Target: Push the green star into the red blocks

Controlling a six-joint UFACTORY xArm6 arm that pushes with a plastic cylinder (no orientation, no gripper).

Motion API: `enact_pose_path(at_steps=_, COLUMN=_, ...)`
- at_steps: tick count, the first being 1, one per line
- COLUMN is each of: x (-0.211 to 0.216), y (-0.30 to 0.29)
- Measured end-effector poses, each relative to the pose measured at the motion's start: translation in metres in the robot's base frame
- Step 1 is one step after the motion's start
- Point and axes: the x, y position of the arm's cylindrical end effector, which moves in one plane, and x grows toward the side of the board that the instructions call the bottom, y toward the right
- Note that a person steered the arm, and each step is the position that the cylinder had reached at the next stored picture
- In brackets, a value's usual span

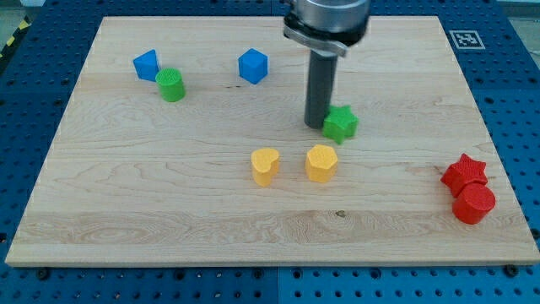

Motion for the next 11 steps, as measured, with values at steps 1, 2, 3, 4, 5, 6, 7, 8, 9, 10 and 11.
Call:
enact_pose_path(at_steps=1, x=0.023, y=0.038)
enact_pose_path(at_steps=2, x=0.016, y=0.054)
enact_pose_path(at_steps=3, x=-0.027, y=0.049)
enact_pose_path(at_steps=4, x=-0.044, y=0.070)
enact_pose_path(at_steps=5, x=-0.029, y=0.094)
enact_pose_path(at_steps=6, x=-0.014, y=0.095)
enact_pose_path(at_steps=7, x=-0.003, y=0.095)
enact_pose_path(at_steps=8, x=0.015, y=0.095)
enact_pose_path(at_steps=9, x=0.027, y=0.094)
enact_pose_path(at_steps=10, x=0.032, y=0.082)
enact_pose_path(at_steps=11, x=0.043, y=0.071)
